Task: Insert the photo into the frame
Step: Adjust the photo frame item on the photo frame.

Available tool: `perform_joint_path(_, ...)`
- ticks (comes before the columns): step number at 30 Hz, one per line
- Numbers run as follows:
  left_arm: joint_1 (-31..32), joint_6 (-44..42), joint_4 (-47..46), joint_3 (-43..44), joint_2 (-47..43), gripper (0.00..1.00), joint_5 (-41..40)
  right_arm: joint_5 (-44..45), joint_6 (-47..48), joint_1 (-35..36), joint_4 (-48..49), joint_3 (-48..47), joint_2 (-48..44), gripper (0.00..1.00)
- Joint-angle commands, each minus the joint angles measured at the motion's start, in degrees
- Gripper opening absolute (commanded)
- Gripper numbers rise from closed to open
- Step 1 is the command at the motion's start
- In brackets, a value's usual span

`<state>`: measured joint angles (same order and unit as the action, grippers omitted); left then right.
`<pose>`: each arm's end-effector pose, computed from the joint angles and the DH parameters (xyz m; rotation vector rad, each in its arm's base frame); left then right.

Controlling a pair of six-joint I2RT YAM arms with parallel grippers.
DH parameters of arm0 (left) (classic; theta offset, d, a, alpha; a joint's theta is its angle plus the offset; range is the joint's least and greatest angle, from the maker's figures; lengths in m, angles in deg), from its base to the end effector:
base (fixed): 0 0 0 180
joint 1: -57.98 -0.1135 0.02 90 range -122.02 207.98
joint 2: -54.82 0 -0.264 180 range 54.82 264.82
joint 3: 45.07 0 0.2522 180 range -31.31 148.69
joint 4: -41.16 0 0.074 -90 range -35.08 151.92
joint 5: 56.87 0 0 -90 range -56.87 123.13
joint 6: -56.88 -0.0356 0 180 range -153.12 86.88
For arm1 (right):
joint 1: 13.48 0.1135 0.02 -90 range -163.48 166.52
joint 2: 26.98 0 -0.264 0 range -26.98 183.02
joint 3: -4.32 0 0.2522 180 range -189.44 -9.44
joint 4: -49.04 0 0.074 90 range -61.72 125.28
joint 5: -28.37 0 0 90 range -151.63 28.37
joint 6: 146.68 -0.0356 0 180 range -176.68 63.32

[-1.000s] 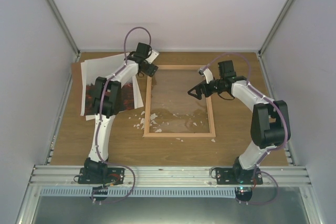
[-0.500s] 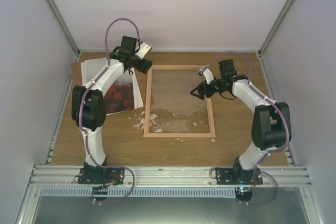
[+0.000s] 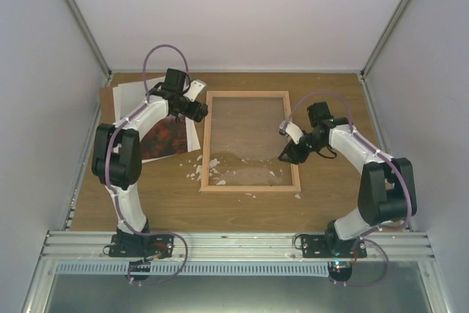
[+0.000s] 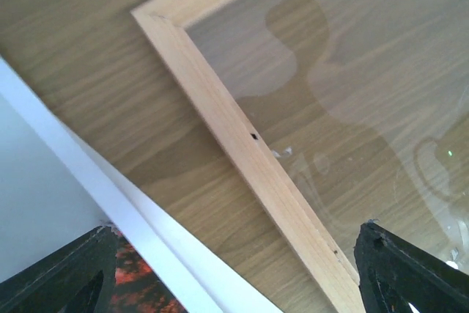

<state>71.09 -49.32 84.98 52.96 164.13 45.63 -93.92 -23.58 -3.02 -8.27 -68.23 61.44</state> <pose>0.4042 -0.1021 0.2241 0.7204 2.4125 -0.2542 0.2772 0.0705 0.2088 -1.0960 2.4352 0.6799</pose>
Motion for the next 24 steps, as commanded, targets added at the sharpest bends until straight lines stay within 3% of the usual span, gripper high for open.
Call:
perform_joint_path(1,-2.78,3.39,-4.25,-0.45,-3.21,0.88,1.95,1.86,6.03,0.55,-4.76,3.29,-2.39,0.53)
perform_joint_path(8,-5.05,4.36,-4.28,-0.77,-3.76,0.88,2.45,5.09,7.35,0.66,-3.32,7.0,-3.19,0.5)
perform_joint_path(24,-5.81,-3.61,-2.23,-7.81,-6.27,0.85,3.98,12.2,8.76,0.86,0.8,10.34,2.12,0.47)
